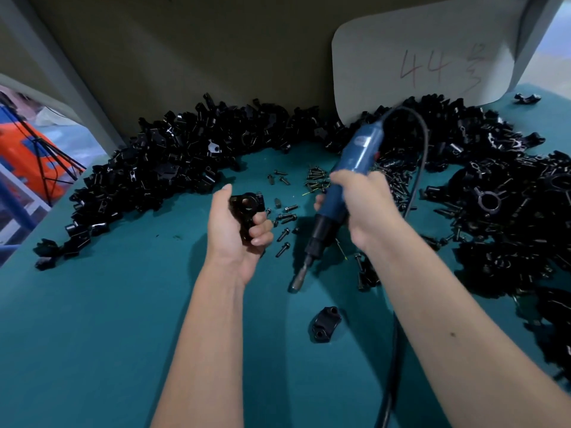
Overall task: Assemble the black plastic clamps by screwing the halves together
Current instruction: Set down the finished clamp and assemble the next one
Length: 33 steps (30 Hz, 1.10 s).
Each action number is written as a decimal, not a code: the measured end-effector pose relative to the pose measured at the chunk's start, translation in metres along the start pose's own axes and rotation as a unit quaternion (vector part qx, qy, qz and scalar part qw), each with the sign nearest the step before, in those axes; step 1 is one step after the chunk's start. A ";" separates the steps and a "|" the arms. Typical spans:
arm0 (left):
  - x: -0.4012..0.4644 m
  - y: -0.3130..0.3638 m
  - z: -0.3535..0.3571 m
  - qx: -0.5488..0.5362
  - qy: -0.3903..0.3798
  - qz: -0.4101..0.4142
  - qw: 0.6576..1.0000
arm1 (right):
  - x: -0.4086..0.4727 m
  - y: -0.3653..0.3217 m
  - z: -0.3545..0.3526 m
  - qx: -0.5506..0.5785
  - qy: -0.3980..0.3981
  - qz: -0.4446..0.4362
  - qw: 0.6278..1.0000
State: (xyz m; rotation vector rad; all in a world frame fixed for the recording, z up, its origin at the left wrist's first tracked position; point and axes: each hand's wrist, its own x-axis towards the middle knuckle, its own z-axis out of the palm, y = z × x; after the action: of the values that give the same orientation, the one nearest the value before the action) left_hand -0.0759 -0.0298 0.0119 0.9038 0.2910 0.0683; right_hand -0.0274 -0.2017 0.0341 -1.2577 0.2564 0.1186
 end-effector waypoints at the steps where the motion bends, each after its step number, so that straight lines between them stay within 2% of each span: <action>1: 0.000 0.000 0.000 -0.004 0.000 -0.006 1.000 | 0.001 0.006 0.002 -0.056 0.008 -0.014 0.998; 4: -0.001 -0.002 0.001 -0.018 0.009 -0.024 1.000 | 0.005 0.018 0.003 -0.197 0.036 -0.052 0.978; 7: 0.000 -0.003 0.001 -0.008 0.017 -0.025 1.000 | 0.007 0.019 -0.002 -0.263 0.038 -0.069 0.962; 12: 0.000 -0.007 0.006 0.111 0.033 0.052 0.992 | 0.007 0.013 -0.004 -0.434 0.075 -0.146 0.886; 15: -0.001 -0.013 0.017 0.217 0.058 0.143 0.964 | 0.007 0.004 -0.007 -0.517 0.101 -0.172 0.832; 17: -0.003 -0.019 0.026 0.256 0.047 0.201 0.944 | 0.007 0.000 -0.013 -0.543 0.125 -0.186 0.809; 23: -0.007 -0.041 0.058 0.354 0.014 0.335 0.873 | 0.003 -0.022 -0.045 -0.579 0.128 -0.184 0.784; 25: -0.010 -0.048 0.073 0.373 0.000 0.351 0.859 | 0.001 -0.035 -0.058 -0.552 0.122 -0.222 0.795; 28: -0.017 -0.059 0.102 0.387 -0.015 0.353 0.852 | -0.009 -0.056 -0.072 -0.410 0.009 -0.257 0.875; 30: -0.019 -0.070 0.126 0.356 0.004 0.301 0.885 | -0.016 -0.063 -0.080 -0.339 -0.075 -0.223 0.911; 31: -0.020 -0.075 0.138 0.324 0.022 0.251 0.912 | -0.017 -0.065 -0.086 -0.348 -0.083 -0.218 0.908; 33: -0.021 -0.085 0.161 0.261 0.034 0.135 0.955 | -0.016 -0.070 -0.104 -0.389 -0.043 -0.229 0.891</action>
State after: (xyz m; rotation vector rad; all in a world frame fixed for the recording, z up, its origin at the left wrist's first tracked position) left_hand -0.0565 -0.2090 0.0432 1.4674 0.2513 0.2870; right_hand -0.0399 -0.3216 0.0732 -2.0748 -0.2015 -0.1489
